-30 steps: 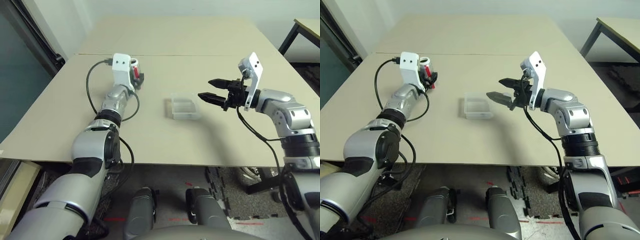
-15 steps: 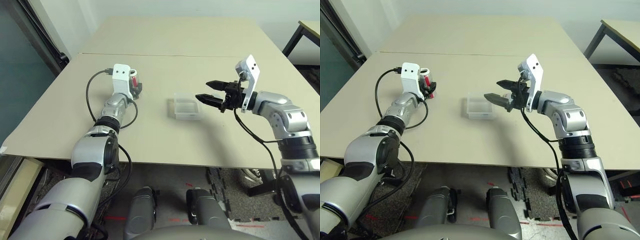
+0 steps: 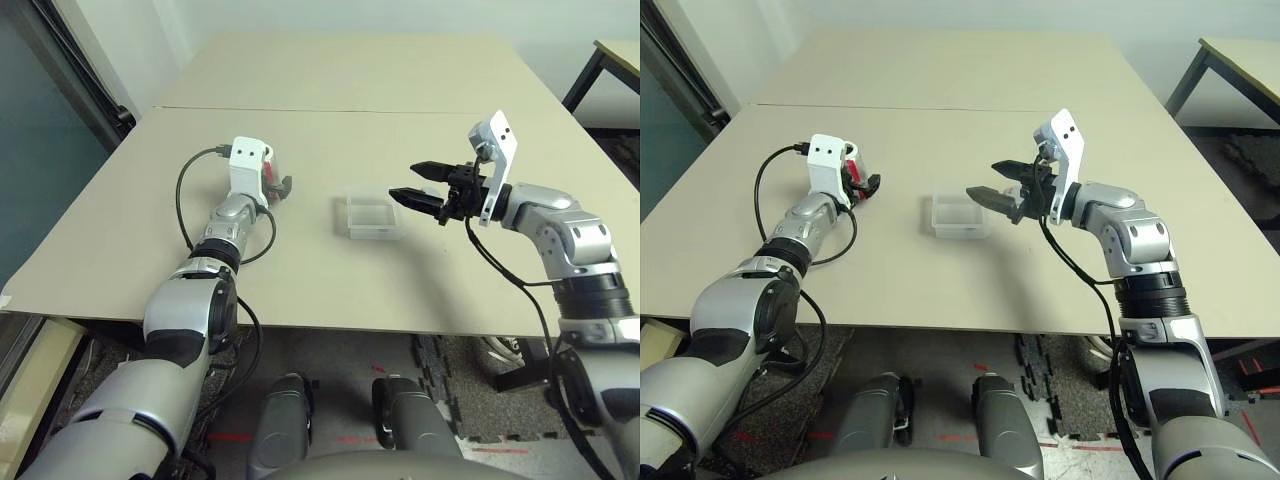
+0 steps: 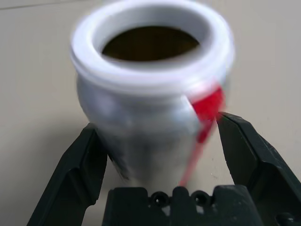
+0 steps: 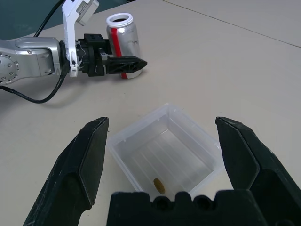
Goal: Pour the medicine from the bottle into the box.
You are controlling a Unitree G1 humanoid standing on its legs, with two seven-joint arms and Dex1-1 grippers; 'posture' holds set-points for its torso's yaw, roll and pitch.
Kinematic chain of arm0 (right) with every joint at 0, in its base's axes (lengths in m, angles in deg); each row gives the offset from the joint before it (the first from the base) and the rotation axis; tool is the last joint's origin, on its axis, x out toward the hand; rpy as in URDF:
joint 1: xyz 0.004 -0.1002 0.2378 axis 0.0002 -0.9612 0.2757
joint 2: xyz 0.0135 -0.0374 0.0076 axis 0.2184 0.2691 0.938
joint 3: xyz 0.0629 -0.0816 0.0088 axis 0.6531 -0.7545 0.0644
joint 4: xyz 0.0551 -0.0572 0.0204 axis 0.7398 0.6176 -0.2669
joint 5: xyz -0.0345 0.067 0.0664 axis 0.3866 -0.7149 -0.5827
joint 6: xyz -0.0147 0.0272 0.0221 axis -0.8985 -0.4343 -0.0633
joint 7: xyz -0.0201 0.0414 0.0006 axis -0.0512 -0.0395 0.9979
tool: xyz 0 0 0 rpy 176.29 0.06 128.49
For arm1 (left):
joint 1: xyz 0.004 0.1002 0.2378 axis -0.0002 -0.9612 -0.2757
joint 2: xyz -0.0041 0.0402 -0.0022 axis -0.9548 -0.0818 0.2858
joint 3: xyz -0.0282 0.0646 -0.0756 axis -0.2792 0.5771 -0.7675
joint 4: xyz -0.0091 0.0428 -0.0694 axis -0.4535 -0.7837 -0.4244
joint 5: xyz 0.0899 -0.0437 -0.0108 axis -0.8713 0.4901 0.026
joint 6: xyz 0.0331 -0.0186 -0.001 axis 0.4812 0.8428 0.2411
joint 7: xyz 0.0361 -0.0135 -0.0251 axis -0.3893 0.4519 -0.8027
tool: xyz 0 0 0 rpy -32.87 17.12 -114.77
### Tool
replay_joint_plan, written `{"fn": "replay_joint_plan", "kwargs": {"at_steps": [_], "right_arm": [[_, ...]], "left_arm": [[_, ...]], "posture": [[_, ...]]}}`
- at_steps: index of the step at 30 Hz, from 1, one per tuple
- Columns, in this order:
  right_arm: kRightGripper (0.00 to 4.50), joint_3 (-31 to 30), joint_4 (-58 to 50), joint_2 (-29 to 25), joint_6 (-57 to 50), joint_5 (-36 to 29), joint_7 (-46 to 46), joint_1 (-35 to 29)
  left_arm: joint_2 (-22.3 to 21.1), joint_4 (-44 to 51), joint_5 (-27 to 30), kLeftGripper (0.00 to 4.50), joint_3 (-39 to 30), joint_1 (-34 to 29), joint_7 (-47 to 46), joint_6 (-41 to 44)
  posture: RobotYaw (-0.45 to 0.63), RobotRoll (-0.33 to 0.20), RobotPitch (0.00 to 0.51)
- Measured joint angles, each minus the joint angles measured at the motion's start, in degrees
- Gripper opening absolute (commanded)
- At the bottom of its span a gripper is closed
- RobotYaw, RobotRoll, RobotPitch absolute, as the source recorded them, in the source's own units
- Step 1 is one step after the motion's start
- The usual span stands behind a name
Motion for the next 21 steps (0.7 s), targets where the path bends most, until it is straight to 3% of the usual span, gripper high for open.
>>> {"fn": "replay_joint_plan", "kwargs": {"at_steps": [14,21], "right_arm": [[4.5,0.0,0.16,1.37,0.02,0.01,0.02,0.38],[4.5,0.02,0.31,1.82,0.12,0.0,0.1,0.4]], "left_arm": [[-0.92,2.55,0.03,4.46,0.48,-1.98,0.22,-1.69],[-1.04,9.21,0.76,4.46,0.63,-5.77,3.08,-1.5]], "posture": [[0.03,0.0,0.098],[0.04,0.0,0.099]]}}
